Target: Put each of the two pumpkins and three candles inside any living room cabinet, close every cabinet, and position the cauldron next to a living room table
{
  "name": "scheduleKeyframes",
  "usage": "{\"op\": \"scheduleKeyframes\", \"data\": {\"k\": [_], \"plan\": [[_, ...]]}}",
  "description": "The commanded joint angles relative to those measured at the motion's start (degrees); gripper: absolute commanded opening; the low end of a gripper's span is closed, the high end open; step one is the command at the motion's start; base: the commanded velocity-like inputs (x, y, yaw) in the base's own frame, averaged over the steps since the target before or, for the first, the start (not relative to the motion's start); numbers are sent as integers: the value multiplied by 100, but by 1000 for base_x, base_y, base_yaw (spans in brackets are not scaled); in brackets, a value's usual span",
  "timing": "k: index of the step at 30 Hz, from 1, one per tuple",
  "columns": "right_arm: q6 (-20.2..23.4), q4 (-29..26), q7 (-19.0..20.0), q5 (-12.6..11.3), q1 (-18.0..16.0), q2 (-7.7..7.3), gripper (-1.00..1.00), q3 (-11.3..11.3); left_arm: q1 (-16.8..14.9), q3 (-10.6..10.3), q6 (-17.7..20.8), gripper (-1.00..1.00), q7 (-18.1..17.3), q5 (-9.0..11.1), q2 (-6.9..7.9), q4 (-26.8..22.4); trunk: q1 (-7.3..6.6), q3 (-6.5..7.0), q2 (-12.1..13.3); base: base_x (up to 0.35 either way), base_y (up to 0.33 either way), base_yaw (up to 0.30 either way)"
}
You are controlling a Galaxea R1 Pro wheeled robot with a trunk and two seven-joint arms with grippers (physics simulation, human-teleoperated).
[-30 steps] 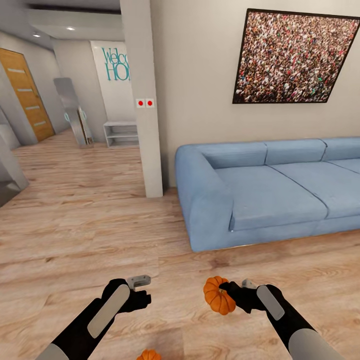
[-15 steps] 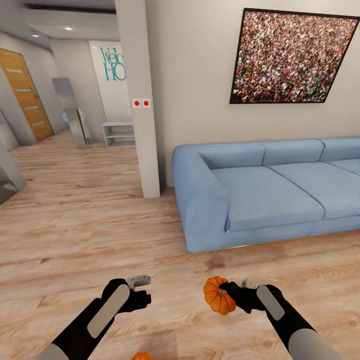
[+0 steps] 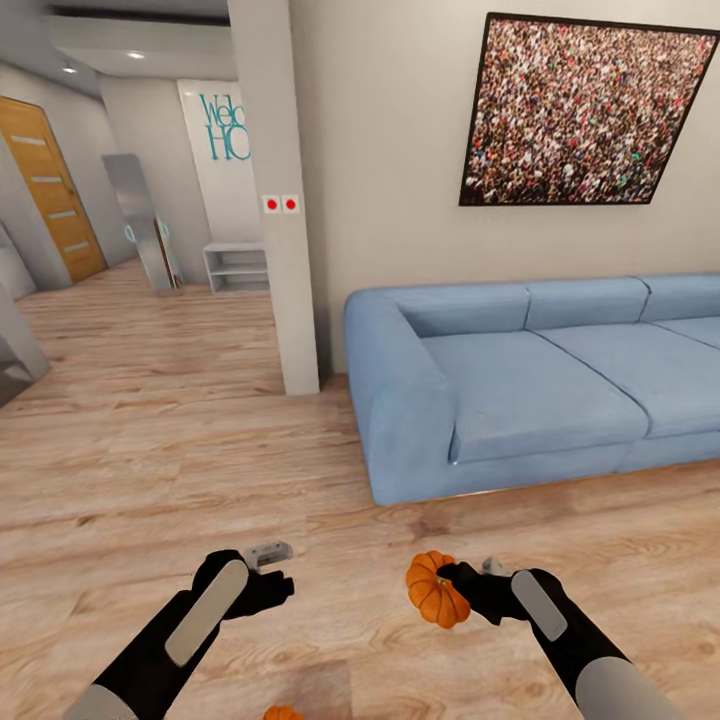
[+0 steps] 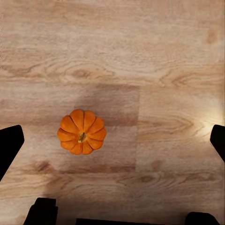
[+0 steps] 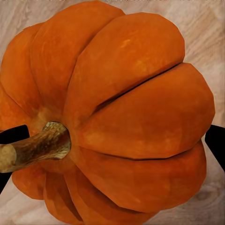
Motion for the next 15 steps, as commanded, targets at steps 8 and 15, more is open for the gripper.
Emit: {"op": "scheduleKeyframes", "data": {"k": [8,15], "plan": [[-43,-20,-26,-26,-4,-7,-100,36,-5,451,64,100,21,133,276,-3,176,-149,-325,0,0,0],[-46,-36,-34,-8,-8,-15,-100,48,-97,808,237,100,-118,171,584,-55,329,-275,-606,0,0,0]]}}
